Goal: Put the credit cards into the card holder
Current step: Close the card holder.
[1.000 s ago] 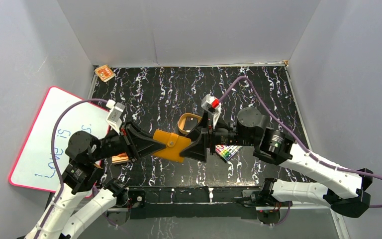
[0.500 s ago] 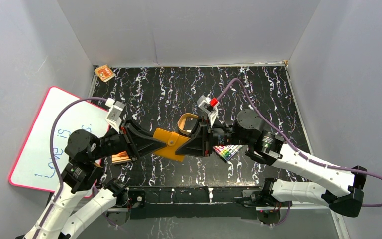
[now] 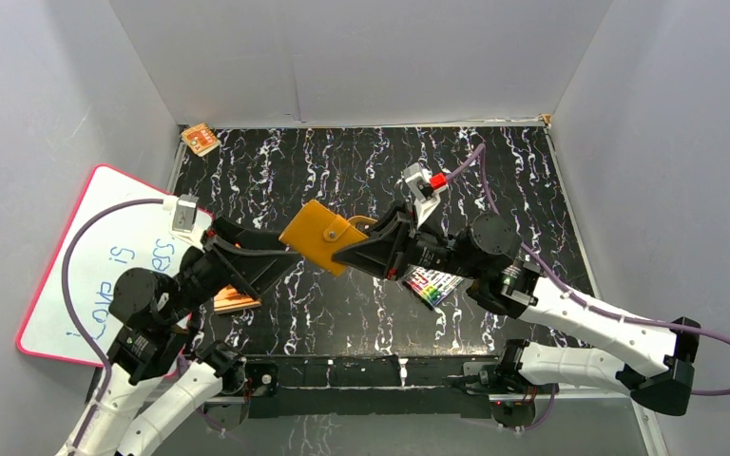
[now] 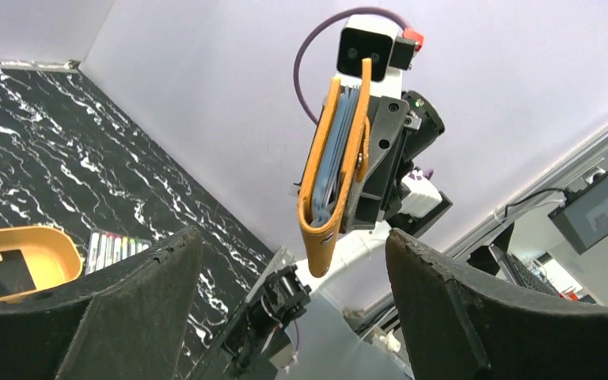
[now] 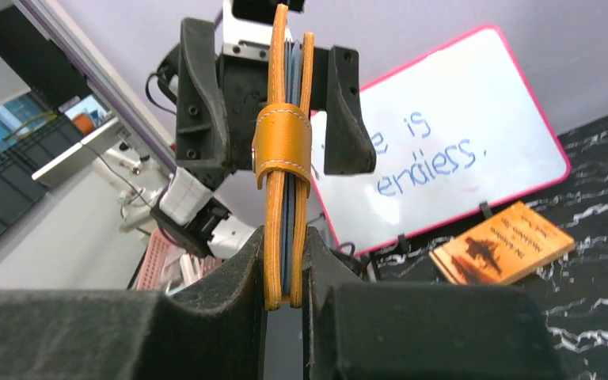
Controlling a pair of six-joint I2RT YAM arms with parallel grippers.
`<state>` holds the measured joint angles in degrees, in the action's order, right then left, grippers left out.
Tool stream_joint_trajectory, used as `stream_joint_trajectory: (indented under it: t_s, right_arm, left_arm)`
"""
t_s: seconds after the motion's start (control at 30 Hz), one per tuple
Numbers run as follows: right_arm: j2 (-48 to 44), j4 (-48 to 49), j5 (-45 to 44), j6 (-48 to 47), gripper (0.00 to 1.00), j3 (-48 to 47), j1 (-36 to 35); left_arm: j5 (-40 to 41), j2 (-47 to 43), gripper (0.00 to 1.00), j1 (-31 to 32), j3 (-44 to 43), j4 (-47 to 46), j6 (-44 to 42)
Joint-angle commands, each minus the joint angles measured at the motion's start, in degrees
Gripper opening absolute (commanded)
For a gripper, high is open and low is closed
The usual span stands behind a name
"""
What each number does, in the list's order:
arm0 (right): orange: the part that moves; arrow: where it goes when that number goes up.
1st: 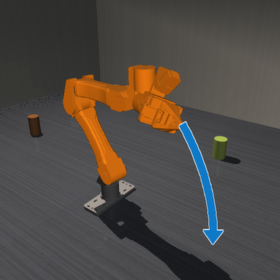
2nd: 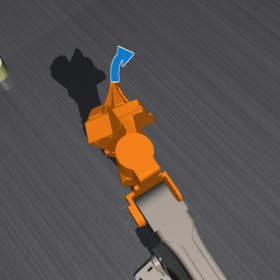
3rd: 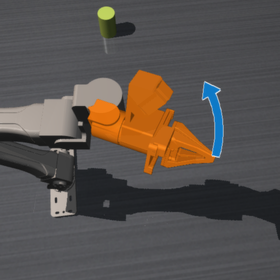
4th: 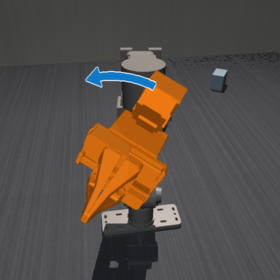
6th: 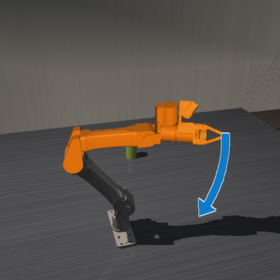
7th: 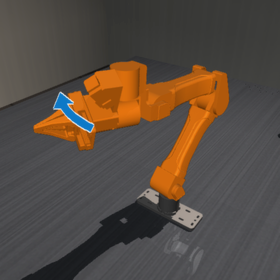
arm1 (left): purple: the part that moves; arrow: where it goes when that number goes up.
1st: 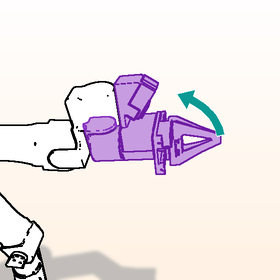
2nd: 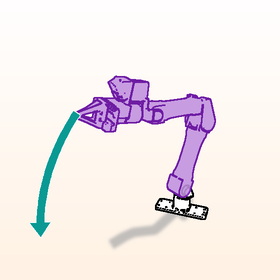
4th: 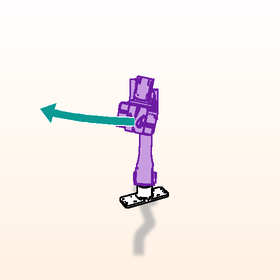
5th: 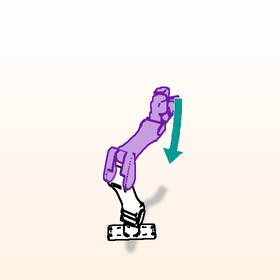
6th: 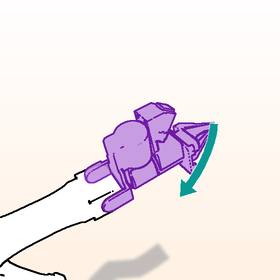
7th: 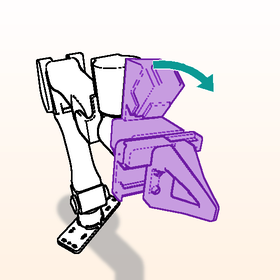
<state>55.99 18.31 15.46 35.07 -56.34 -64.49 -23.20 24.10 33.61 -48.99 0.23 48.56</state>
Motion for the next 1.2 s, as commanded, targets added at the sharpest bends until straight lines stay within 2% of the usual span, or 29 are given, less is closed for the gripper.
stream_joint_trajectory:
  t_s: [0.0, 0.27, 0.43, 0.6, 0.7, 0.8, 0.83, 0.9, 1.07, 1.17]
  right_arm:
    - [1.8, 13.9, -3.5, 0.7, 0.00, -1.5, 0.1]
    - [4.4, 28.7, -4.5, 4.9, 0.00, 1.7, 0.1]
    - [5.3, 30.7, -4.8, 6.1, 0.00, 2.1, 0.1]
    - [5.4, 31.6, -5.4, 6.3, 0.00, 2.7, 0.1]
    - [5.2, 32.1, -6.4, 6.4, 0.00, 3.6, 0.1]
    - [5.3, 32.6, -6.1, 6.3, 0.00, 4.0, 0.1]
    - [5.5, 32.5, -5.9, 6.2, 0.00, 4.0, 0.1]
    - [5.6, 32.5, -5.8, 6.3, 0.00, 4.0, 0.2]
    - [5.6, 32.5, -6.2, 6.5, 0.00, 4.3, 0.2]
    - [5.7, 32.8, -6.2, 6.9, 0.00, 4.6, 0.2]
  left_arm:
    - [1.8, 3.0, 0.83, 0.1, 0.3, -10.8, 1.9]
    - [0.9, 9.7, 0.81, 0.1, 0.0, -22.4, 3.7]
    - [-0.9, 12.0, 0.76, 0.1, -0.8, -26.6, 4.0]
    - [-1.3, 12.2, 0.70, 0.2, -0.6, -26.7, 4.6]
    - [-1.3, 11.6, 0.61, 0.1, 0.1, -27.1, 4.9]
    - [-1.8, 11.6, 0.41, 0.1, 0.3, -26.5, 4.5]
    - [-2.0, 11.5, 0.40, 0.1, 0.2, -26.3, 4.3]
    - [-2.3, 11.5, 0.39, 0.1, 0.2, -26.3, 4.4]
    - [-3.2, 11.6, 0.44, 0.2, 0.3, -26.5, 4.7]
    - [-3.8, 11.6, 0.39, 0.1, 0.6, -27.4, 5.0]
